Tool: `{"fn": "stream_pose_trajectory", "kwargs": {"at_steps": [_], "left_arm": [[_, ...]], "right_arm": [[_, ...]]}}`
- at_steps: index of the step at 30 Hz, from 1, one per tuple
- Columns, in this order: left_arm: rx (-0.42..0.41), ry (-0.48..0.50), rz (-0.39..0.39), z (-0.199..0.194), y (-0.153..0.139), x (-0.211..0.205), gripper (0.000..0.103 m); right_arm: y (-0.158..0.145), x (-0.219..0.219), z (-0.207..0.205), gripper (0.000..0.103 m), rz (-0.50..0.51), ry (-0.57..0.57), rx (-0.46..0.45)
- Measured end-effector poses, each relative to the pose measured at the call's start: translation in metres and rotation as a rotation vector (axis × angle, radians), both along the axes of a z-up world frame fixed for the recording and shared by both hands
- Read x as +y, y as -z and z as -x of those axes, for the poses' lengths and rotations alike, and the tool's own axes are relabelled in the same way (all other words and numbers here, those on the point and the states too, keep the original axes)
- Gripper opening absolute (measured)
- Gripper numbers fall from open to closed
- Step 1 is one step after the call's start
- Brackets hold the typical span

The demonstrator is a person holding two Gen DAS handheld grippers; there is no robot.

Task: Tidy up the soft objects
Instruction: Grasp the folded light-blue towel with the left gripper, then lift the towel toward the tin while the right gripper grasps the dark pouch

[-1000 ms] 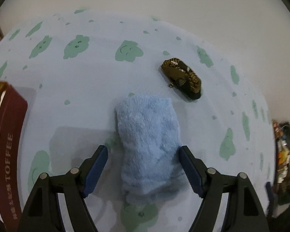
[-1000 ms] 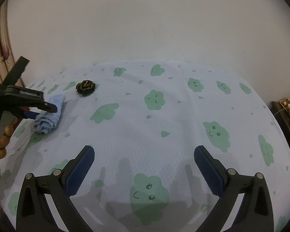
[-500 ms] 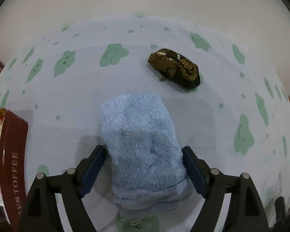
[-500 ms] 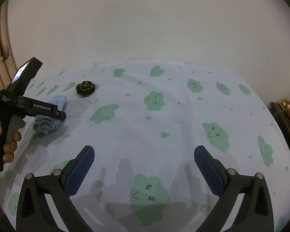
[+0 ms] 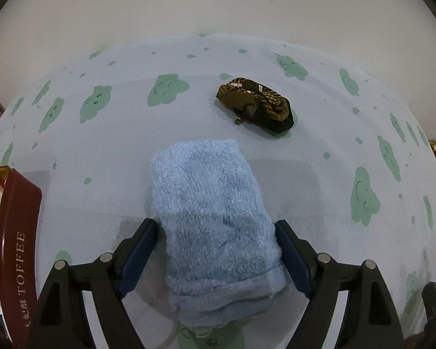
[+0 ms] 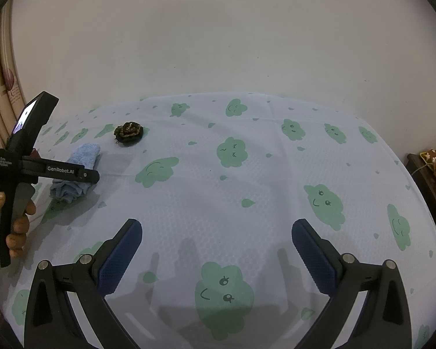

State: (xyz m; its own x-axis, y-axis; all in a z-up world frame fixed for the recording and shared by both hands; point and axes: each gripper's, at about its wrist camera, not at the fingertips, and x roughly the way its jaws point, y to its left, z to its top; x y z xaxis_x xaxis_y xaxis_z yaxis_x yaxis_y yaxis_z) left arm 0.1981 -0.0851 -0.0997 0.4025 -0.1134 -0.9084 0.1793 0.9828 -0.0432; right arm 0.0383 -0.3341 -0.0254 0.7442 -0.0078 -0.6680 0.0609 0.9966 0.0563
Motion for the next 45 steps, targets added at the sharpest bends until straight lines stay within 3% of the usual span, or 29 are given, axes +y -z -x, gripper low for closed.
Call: {"fn": "stream_pose_trajectory", "kwargs": {"at_steps": [3, 5, 7, 13, 21, 32, 45], "left_arm": [[-0.014, 0.019, 0.003, 0.002, 0.000, 0.005, 0.080], [-0.045, 0.018, -0.006, 0.008, -0.003, 0.007, 0.048], [-0.049, 0.017, 0.025, 0.013, -0.007, 0.016, 0.032], [-0.094, 0.013, 0.094, 0.039, -0.016, 0.035, 0.030], [-0.202, 0.096, 0.046, 0.094, -0.051, 0.030, 0.030], [-0.195, 0.122, 0.074, 0.158, -0.071, 0.047, 0.031], [-0.208, 0.059, 0.134, 0.188, -0.096, 0.102, 0.033]], "right_arm": [[0.000, 0.000, 0.000, 0.102, 0.000, -0.001, 0.001], [0.000, 0.000, 0.000, 0.102, -0.001, -0.001, 0.001], [0.000, -0.001, 0.000, 0.102, 0.000, -0.001, 0.001], [0.000, -0.001, 0.000, 0.102, 0.000, -0.001, -0.002], [0.002, -0.001, -0.003, 0.102, 0.006, 0.004, 0.008], [0.004, 0.001, -0.005, 0.102, 0.031, 0.021, 0.032], [0.024, 0.007, -0.026, 0.102, 0.064, -0.025, 0.190]]}}
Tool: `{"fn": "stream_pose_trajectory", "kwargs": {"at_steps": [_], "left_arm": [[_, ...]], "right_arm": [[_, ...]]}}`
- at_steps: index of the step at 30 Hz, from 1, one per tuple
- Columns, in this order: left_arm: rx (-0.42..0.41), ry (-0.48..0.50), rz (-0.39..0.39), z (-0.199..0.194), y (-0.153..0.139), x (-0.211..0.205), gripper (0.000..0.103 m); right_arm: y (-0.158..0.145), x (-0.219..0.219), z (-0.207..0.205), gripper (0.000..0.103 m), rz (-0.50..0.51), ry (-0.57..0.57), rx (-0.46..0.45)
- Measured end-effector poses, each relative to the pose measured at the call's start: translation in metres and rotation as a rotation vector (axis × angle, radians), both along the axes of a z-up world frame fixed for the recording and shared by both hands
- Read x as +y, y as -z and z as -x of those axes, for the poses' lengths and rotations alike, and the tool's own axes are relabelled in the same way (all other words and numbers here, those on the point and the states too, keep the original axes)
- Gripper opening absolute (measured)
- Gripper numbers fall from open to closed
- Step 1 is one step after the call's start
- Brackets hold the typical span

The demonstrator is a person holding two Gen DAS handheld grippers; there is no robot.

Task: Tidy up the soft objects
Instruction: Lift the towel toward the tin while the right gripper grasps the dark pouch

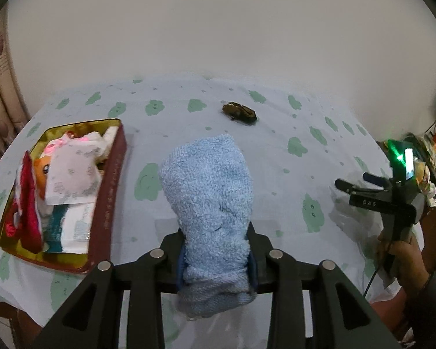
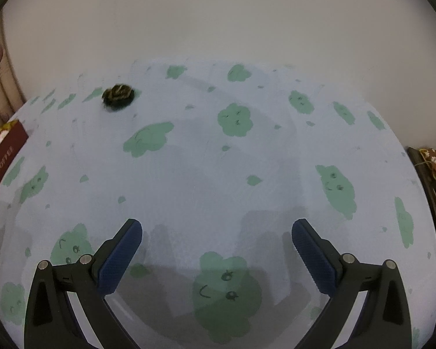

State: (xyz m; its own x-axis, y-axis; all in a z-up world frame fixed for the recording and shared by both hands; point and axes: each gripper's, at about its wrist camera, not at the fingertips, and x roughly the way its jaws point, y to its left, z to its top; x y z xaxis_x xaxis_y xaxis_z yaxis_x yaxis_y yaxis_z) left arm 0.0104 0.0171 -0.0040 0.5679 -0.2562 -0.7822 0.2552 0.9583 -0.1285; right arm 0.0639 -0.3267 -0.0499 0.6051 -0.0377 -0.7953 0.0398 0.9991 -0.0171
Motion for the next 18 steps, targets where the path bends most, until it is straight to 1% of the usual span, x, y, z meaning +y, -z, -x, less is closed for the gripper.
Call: {"fn": "stream_pose_trajectory", "kwargs": {"at_steps": [2, 5, 9, 14, 18], "left_arm": [[-0.006, -0.012, 0.009, 0.002, -0.003, 0.008, 0.033], [-0.024, -0.024, 0.003, 0.006, -0.006, 0.016, 0.033], [-0.043, -0.035, 0.002, 0.010, -0.010, 0.027, 0.033], [-0.060, -0.051, 0.006, 0.009, -0.015, 0.040, 0.034], [-0.085, -0.070, -0.002, 0.009, -0.020, 0.049, 0.034]], "right_arm": [[0.005, 0.005, -0.004, 0.102, 0.020, -0.017, 0.035], [0.006, 0.011, -0.006, 0.102, 0.037, -0.042, 0.045], [0.004, 0.016, -0.016, 0.102, 0.004, -0.052, 0.057], [-0.004, 0.032, -0.047, 0.102, -0.038, -0.073, 0.041], [-0.013, 0.057, -0.086, 0.102, -0.060, -0.133, 0.020]]}}
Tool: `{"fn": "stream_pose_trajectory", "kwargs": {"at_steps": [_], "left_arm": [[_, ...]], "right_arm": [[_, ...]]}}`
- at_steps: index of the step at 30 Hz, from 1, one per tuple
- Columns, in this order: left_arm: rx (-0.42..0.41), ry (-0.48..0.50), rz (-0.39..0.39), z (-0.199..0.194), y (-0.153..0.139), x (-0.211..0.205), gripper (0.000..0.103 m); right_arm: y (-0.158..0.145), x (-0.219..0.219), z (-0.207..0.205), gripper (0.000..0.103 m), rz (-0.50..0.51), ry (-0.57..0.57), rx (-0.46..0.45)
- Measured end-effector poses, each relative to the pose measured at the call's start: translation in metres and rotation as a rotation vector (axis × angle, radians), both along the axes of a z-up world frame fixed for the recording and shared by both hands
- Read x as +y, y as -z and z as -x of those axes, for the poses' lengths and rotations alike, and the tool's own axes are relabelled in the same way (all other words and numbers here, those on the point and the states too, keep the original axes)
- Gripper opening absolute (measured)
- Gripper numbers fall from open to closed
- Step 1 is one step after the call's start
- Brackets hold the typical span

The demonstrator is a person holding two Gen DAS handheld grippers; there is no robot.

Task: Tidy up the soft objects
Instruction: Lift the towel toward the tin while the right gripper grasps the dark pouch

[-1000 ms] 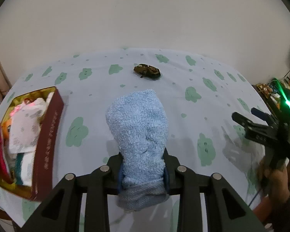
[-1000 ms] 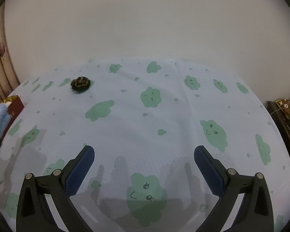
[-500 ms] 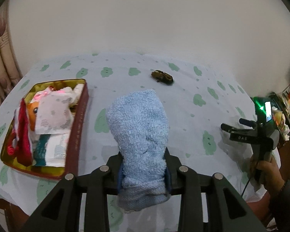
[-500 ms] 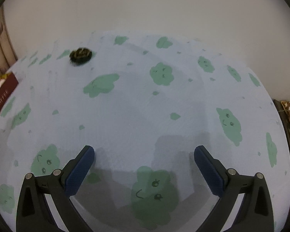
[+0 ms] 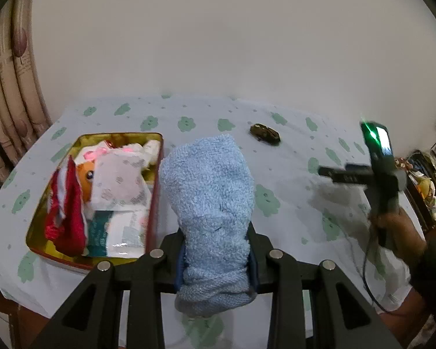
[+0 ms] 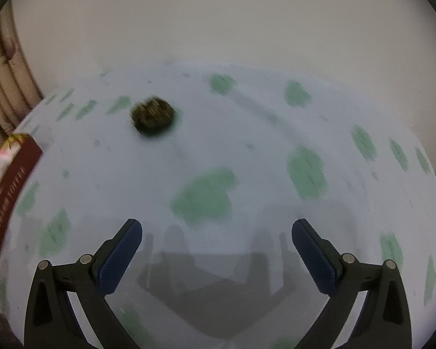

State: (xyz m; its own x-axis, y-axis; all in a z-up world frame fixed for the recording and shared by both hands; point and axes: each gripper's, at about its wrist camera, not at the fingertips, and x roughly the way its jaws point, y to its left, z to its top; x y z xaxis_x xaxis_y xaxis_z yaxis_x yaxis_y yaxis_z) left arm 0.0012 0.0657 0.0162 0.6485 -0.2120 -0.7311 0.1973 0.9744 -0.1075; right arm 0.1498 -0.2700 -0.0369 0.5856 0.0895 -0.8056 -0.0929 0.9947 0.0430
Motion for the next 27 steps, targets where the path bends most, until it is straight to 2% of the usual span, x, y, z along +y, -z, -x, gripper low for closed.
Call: {"fn": "stream_pose_trajectory", "kwargs": {"at_steps": [4, 10, 14, 17, 20, 22, 24, 26, 27], "left_arm": [[-0.002, -0.017, 0.016, -0.003, -0.003, 0.011, 0.034], [0.001, -0.040, 0.012, -0.007, -0.002, 0.021, 0.034], [0.015, -0.059, 0.029, -0.012, 0.003, 0.028, 0.034], [0.033, -0.069, 0.037, -0.015, 0.008, 0.031, 0.034], [0.043, -0.073, 0.035, -0.016, 0.011, 0.032, 0.034], [0.045, -0.072, 0.033, -0.018, 0.012, 0.032, 0.034], [0.044, -0.074, 0.029, -0.018, 0.012, 0.032, 0.034], [0.045, -0.079, 0.022, -0.019, 0.014, 0.033, 0.034], [0.049, -0.082, 0.022, -0.020, 0.015, 0.034, 0.034]], "right_arm": [[-0.010, 0.030, -0.043, 0.102, 0.028, -0.090, -0.023], [-0.012, 0.063, -0.096, 0.102, 0.023, -0.220, -0.005], [-0.011, 0.071, -0.118, 0.102, -0.005, -0.259, 0.014], [-0.003, 0.077, -0.131, 0.102, 0.017, -0.287, 0.040], [0.007, 0.078, -0.145, 0.099, -0.012, -0.302, 0.089], [0.013, 0.079, -0.151, 0.092, -0.018, -0.300, 0.107], [0.023, 0.082, -0.158, 0.060, 0.001, -0.280, 0.147], [0.024, 0.084, -0.157, 0.056, 0.012, -0.269, 0.144], [0.024, 0.084, -0.156, 0.050, 0.023, -0.260, 0.148]]}}
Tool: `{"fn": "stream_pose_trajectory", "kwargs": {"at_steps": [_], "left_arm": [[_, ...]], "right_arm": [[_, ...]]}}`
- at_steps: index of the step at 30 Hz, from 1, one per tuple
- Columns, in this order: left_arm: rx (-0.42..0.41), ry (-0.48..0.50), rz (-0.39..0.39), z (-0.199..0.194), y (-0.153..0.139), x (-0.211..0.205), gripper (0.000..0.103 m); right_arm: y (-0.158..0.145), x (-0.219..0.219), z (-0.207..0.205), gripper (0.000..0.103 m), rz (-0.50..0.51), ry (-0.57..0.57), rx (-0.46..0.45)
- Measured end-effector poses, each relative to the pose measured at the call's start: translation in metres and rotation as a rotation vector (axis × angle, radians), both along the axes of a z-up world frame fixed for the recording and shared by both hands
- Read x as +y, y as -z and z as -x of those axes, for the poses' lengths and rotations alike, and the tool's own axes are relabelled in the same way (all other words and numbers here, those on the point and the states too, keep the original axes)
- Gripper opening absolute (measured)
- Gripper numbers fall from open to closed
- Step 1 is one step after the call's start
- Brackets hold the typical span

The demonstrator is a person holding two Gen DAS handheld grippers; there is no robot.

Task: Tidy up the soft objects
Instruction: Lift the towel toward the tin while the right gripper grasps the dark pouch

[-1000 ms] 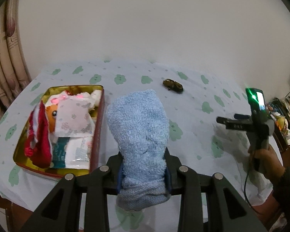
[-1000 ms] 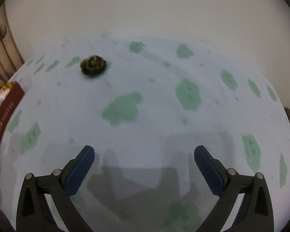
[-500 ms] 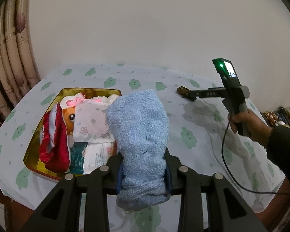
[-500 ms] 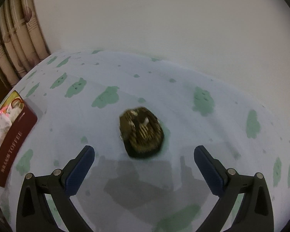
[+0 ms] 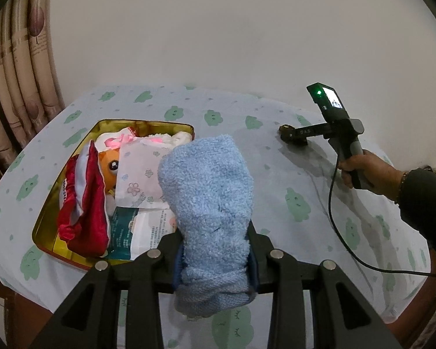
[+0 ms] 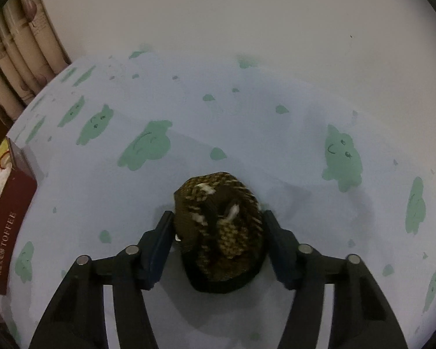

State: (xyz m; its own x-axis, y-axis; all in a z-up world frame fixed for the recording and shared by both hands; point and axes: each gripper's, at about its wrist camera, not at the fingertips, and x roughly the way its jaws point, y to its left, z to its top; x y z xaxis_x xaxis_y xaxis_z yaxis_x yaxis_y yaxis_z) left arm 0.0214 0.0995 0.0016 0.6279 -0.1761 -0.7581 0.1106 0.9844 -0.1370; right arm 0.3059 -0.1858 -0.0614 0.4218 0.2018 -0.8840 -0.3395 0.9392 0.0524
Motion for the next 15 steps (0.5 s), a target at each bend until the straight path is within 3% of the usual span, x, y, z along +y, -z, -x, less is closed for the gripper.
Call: {"fn": "stream_pose_trajectory", "kwargs": {"at_steps": [3, 7, 15], "left_arm": [[0.007, -0.011, 0.002, -0.001, 0.001, 0.003, 0.034], [0.000, -0.020, 0.000, 0.000, -0.002, 0.005, 0.034], [-0.026, -0.057, -0.014, 0.004, -0.013, 0.012, 0.034]], "right_arm": [[-0.005, -0.008, 0.003, 0.042, -0.042, 0.055, 0.015], [-0.015, -0.014, 0.031, 0.039, -0.131, 0.067, 0.008], [-0.033, -0.010, 0.149, 0.039, -0.272, 0.079, -0.050]]}}
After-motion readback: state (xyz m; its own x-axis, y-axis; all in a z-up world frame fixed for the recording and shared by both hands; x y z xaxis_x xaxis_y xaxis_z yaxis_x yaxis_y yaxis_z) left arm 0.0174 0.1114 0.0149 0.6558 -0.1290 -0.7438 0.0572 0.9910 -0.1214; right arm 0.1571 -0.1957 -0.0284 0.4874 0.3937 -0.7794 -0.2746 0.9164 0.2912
